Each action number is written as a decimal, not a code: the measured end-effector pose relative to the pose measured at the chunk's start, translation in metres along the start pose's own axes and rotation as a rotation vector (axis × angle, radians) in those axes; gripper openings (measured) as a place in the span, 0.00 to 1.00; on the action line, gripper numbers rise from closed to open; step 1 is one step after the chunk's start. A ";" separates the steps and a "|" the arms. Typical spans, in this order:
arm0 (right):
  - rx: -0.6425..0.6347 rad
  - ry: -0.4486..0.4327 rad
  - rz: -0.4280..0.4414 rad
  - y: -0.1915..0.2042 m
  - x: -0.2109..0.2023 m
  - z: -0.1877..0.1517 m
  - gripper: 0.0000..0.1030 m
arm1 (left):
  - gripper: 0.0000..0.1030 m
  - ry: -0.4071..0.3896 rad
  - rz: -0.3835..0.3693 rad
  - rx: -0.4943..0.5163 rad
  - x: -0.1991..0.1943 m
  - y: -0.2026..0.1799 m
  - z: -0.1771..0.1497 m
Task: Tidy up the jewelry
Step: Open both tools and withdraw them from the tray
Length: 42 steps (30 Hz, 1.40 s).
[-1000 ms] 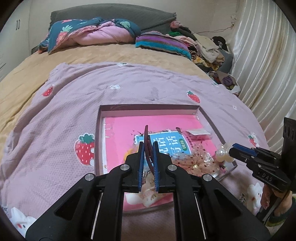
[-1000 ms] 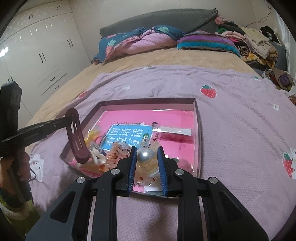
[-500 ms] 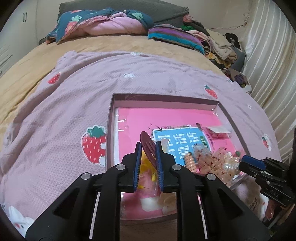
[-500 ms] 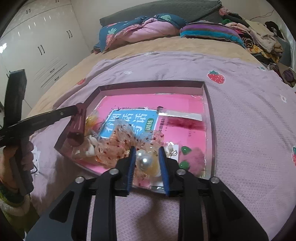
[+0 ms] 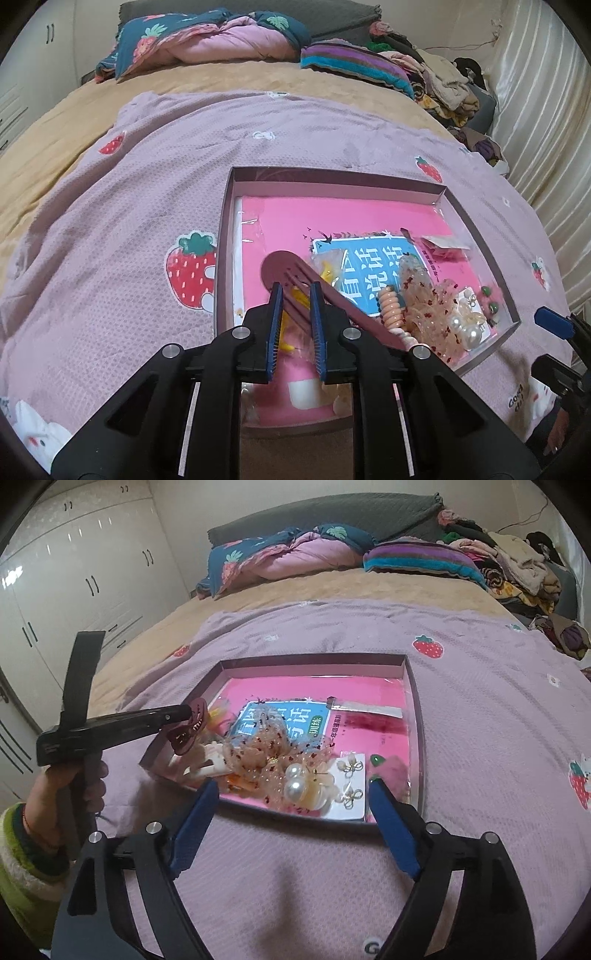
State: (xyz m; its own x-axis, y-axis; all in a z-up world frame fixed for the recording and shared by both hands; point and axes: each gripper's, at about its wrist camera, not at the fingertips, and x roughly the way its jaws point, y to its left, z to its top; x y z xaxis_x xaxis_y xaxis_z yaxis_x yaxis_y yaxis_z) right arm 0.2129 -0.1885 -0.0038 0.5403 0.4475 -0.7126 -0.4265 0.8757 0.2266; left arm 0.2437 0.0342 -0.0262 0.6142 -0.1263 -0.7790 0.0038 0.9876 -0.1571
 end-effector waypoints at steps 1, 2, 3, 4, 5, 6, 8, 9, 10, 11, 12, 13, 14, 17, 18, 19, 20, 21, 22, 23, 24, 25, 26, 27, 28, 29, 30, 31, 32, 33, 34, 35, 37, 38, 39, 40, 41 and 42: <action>0.000 -0.001 0.001 0.001 -0.002 -0.001 0.81 | 0.08 -0.001 0.002 0.001 -0.001 0.000 -0.001; 0.001 -0.004 -0.002 0.002 -0.004 -0.002 0.86 | 0.08 -0.001 0.002 0.001 -0.003 -0.001 -0.001; 0.001 -0.015 -0.007 0.002 -0.008 -0.003 0.87 | 0.10 0.000 0.003 0.001 -0.003 -0.001 -0.001; 0.000 -0.020 -0.007 0.002 -0.010 -0.003 0.88 | 0.13 0.000 0.007 0.001 -0.005 -0.001 -0.002; 0.001 -0.021 -0.005 0.003 -0.013 -0.003 0.88 | 0.18 -0.001 0.010 0.002 -0.008 -0.002 -0.003; 0.003 -0.024 -0.004 0.003 -0.015 -0.004 0.88 | 0.22 -0.002 0.011 0.002 -0.010 -0.002 -0.003; 0.008 -0.033 -0.003 0.004 -0.021 -0.004 0.88 | 0.22 -0.008 0.011 0.003 -0.016 -0.003 -0.004; 0.011 -0.036 -0.002 0.004 -0.023 -0.005 0.88 | 0.25 -0.010 0.012 0.004 -0.018 -0.004 -0.005; 0.013 -0.039 0.000 0.004 -0.026 -0.006 0.88 | 0.26 -0.013 0.013 0.006 -0.022 -0.006 -0.006; 0.014 -0.043 0.001 0.004 -0.028 -0.007 0.88 | 0.31 -0.018 0.011 0.007 -0.027 -0.007 -0.006; 0.014 -0.045 0.001 0.005 -0.030 -0.007 0.88 | 0.35 -0.023 0.011 0.007 -0.030 -0.008 -0.006; 0.013 -0.048 0.002 0.006 -0.032 -0.008 0.88 | 0.38 -0.031 0.011 0.010 -0.035 -0.009 -0.007; 0.013 -0.051 0.002 0.006 -0.035 -0.009 0.88 | 0.43 -0.036 0.011 0.012 -0.038 -0.010 -0.007; 0.015 -0.060 0.002 0.008 -0.041 -0.011 0.88 | 0.53 -0.058 0.010 0.023 -0.052 -0.016 -0.007; 0.014 -0.065 0.000 0.008 -0.044 -0.012 0.88 | 0.58 -0.067 0.012 0.027 -0.057 -0.017 -0.008; 0.012 -0.071 -0.004 0.009 -0.047 -0.014 0.88 | 0.60 -0.074 0.013 0.031 -0.062 -0.019 -0.007; 0.009 -0.076 -0.005 0.010 -0.050 -0.015 0.89 | 0.64 -0.083 0.014 0.034 -0.067 -0.021 -0.008; 0.006 -0.081 -0.007 0.011 -0.051 -0.015 0.89 | 0.70 -0.091 0.015 0.035 -0.071 -0.022 -0.008; 0.002 -0.088 -0.012 0.012 -0.054 -0.016 0.90 | 0.73 -0.099 0.015 0.035 -0.076 -0.023 -0.008; 0.000 -0.096 -0.017 0.012 -0.056 -0.017 0.95 | 0.78 -0.114 0.018 0.035 -0.084 -0.025 -0.009; -0.003 -0.113 -0.027 0.014 -0.060 -0.019 0.96 | 0.80 -0.122 0.022 0.034 -0.088 -0.026 -0.010; -0.006 -0.119 -0.030 0.014 -0.062 -0.021 0.96 | 0.81 -0.130 0.023 0.032 -0.092 -0.027 -0.011; -0.009 -0.124 -0.032 0.015 -0.064 -0.022 0.96 | 0.85 -0.142 0.021 0.030 -0.099 -0.028 -0.013; -0.009 -0.127 -0.033 0.016 -0.066 -0.024 0.96 | 0.90 -0.151 0.022 0.029 -0.104 -0.029 -0.015; -0.009 -0.131 -0.033 0.017 -0.068 -0.025 0.96 | 0.90 -0.159 0.024 0.030 -0.108 -0.031 -0.016; -0.010 -0.135 -0.033 0.017 -0.069 -0.026 0.96 | 0.90 -0.164 0.021 0.032 -0.113 -0.033 -0.018; -0.012 -0.141 -0.033 0.019 -0.072 -0.028 0.96 | 0.91 -0.168 0.017 0.032 -0.116 -0.034 -0.020; -0.013 -0.145 -0.032 0.020 -0.074 -0.030 0.96 | 0.91 -0.172 0.014 0.032 -0.120 -0.035 -0.023; -0.013 -0.148 -0.031 0.021 -0.076 -0.031 0.96 | 0.91 -0.176 0.011 0.032 -0.123 -0.036 -0.025; -0.014 -0.150 -0.029 0.022 -0.079 -0.032 0.96 | 0.91 -0.180 0.011 0.032 -0.126 -0.037 -0.027; -0.015 -0.150 -0.029 0.023 -0.080 -0.033 0.96 | 0.91 -0.182 0.009 0.033 -0.129 -0.038 -0.030; -0.018 -0.152 -0.029 0.024 -0.083 -0.034 0.96 | 0.91 -0.183 0.008 0.033 -0.131 -0.038 -0.032; -0.022 -0.156 -0.029 0.026 -0.086 -0.037 0.96 | 0.91 -0.187 0.006 0.032 -0.136 -0.038 -0.037; -0.023 -0.158 -0.029 0.027 -0.089 -0.038 0.96 | 0.91 -0.190 0.008 0.034 -0.139 -0.038 -0.040; -0.023 -0.160 -0.028 0.028 -0.091 -0.040 0.96 | 0.91 -0.194 0.011 0.034 -0.141 -0.037 -0.043; -0.023 -0.162 -0.027 0.028 -0.092 -0.042 0.96 | 0.91 -0.196 0.014 0.034 -0.143 -0.037 -0.046; -0.023 -0.164 -0.026 0.029 -0.094 -0.044 0.96 | 0.91 -0.195 0.017 0.031 -0.146 -0.036 -0.050; -0.023 -0.166 -0.025 0.030 -0.096 -0.046 0.96 | 0.91 -0.195 0.018 0.027 -0.147 -0.034 -0.052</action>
State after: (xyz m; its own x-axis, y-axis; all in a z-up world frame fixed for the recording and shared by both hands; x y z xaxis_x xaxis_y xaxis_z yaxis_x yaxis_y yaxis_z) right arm 0.1153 -0.2138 0.0410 0.6622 0.4512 -0.5982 -0.4270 0.8833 0.1935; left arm 0.1119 0.0139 0.0619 0.7557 -0.0909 -0.6486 0.0111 0.9920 -0.1261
